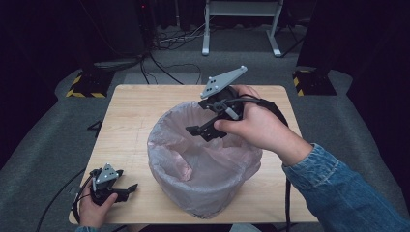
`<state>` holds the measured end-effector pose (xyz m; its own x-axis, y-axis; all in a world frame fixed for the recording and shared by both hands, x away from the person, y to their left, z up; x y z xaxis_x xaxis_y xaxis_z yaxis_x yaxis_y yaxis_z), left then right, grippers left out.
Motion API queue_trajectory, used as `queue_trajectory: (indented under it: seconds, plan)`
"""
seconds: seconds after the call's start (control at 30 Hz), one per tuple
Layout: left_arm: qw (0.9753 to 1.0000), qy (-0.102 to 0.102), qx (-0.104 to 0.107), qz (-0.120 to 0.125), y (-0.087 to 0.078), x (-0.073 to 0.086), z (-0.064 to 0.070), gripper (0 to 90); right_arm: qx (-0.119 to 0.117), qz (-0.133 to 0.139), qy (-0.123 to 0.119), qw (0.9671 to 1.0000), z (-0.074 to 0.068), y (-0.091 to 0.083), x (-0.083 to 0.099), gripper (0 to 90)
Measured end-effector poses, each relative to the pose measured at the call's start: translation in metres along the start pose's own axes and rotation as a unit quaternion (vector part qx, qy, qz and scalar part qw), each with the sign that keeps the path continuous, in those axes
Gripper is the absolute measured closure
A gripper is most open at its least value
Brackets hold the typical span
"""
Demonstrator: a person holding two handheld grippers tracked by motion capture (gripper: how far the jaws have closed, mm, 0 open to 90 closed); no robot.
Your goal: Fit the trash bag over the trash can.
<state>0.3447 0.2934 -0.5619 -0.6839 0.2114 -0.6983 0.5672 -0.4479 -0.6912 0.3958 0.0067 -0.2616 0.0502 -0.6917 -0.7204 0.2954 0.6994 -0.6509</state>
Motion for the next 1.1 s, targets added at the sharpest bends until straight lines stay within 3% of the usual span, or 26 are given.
queue_trajectory:
  seconds: [1.1]
  plan:
    - [1.0,-0.001,-0.002,0.001,0.0,0.0,0.0,19.2,0.049,0.039,0.048,0.9969,0.027,-0.073,0.074,15.2]
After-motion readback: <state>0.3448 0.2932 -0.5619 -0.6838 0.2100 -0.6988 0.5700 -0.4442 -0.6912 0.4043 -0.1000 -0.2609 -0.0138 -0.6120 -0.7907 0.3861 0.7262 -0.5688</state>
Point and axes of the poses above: each handheld gripper's, and its own axes: y roughly forward along the jaws, x roughly out of its underside, z roughly to its right, the point moved 8 cm from there along y, roughly forward along the jaws, and after that the axes turned 14 degrees about -y, right-handed, at the moved point
